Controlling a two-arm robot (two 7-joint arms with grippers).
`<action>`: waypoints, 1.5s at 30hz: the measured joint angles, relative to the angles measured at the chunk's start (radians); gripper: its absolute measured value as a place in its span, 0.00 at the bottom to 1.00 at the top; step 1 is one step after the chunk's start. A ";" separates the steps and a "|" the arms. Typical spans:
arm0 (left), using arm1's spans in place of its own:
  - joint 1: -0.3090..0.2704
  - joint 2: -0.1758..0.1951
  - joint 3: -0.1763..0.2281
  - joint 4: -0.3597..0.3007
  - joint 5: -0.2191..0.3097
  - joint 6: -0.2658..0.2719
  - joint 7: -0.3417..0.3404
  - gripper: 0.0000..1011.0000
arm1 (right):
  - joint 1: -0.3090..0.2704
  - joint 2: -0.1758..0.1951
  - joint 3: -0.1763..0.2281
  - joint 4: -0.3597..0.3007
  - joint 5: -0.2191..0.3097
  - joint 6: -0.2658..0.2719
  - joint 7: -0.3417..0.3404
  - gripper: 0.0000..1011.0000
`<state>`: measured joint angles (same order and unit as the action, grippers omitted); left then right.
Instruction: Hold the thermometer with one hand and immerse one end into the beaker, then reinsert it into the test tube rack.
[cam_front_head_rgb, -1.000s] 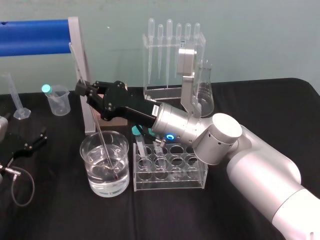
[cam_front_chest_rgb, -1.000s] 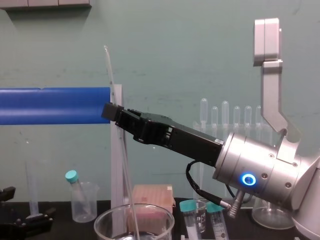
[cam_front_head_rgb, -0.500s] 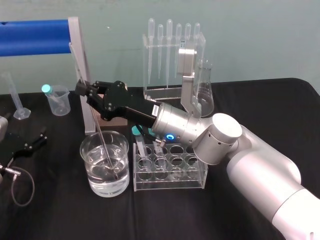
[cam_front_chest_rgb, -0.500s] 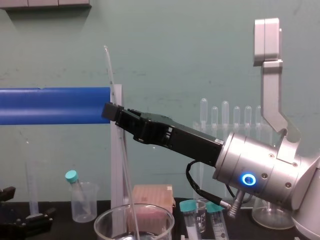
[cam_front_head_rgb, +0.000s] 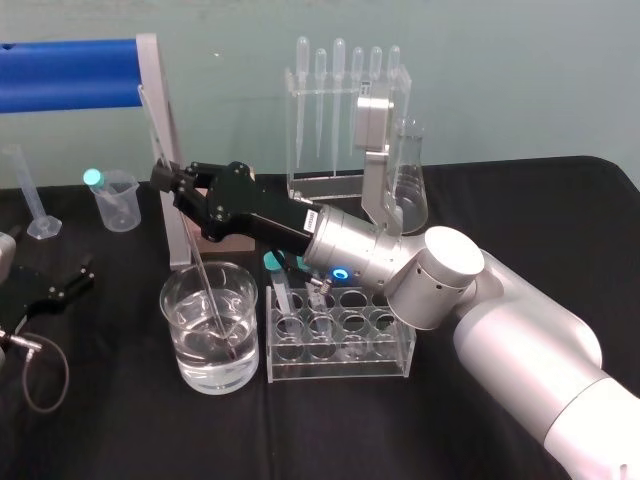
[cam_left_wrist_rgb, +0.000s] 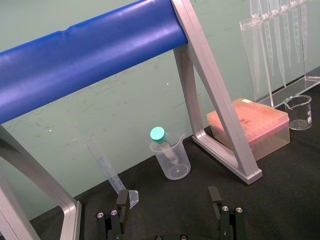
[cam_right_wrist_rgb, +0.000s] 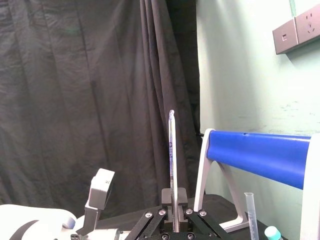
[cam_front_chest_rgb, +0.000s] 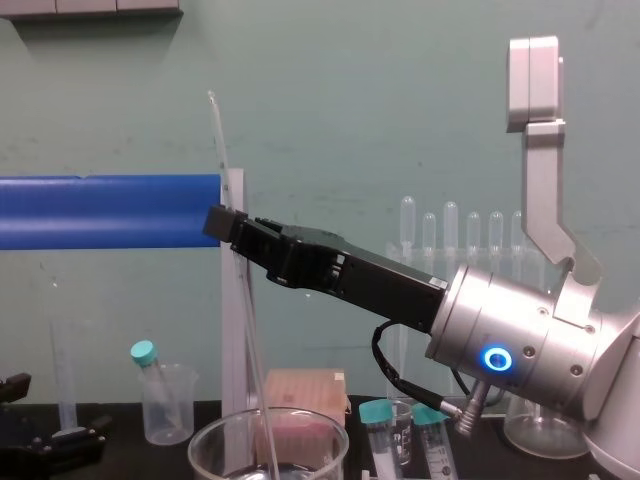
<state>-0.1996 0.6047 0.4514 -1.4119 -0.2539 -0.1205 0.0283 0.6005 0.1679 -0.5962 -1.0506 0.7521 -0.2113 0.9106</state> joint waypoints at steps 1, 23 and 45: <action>0.000 0.000 0.000 0.000 0.000 0.000 0.000 1.00 | 0.000 0.000 0.000 0.000 0.000 0.000 0.000 0.06; 0.000 0.000 0.000 0.000 0.000 0.000 0.000 1.00 | 0.000 0.000 0.000 0.000 0.000 0.000 0.000 0.06; 0.000 0.000 0.000 0.000 0.000 0.000 0.000 1.00 | 0.000 0.000 0.000 0.000 0.000 0.000 0.000 0.06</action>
<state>-0.1995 0.6047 0.4514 -1.4120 -0.2539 -0.1205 0.0283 0.6005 0.1679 -0.5962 -1.0507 0.7521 -0.2113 0.9106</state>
